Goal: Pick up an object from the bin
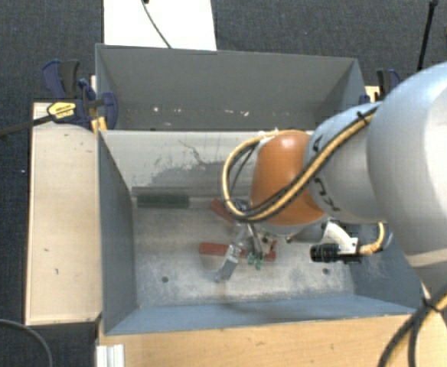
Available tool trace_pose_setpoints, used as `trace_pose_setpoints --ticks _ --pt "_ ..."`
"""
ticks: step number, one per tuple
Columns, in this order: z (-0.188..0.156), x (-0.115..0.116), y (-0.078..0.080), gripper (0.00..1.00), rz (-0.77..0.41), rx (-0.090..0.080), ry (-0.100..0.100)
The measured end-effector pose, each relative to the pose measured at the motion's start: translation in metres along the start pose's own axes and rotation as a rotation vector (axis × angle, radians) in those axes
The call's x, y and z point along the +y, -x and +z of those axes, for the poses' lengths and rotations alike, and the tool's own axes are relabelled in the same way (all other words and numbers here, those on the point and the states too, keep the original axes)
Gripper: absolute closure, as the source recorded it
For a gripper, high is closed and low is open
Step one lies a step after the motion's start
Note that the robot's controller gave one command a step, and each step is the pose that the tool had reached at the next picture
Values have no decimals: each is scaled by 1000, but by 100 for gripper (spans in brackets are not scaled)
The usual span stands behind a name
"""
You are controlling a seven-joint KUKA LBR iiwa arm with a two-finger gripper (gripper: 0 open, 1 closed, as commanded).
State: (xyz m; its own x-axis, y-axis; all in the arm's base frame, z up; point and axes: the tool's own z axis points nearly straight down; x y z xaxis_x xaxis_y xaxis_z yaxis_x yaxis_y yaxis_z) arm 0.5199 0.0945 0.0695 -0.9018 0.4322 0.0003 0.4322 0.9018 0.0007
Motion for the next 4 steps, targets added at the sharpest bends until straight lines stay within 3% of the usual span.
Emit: trace_pose_setpoints --ticks 1,2,3,4 --pt "0 0 0 0 4 -1 1" --pt "-1 0 0 100 9 -1 1" --pt "-22 1 1 100 14 -3 2" --pt "-129 2 3 100 6 -8 5"
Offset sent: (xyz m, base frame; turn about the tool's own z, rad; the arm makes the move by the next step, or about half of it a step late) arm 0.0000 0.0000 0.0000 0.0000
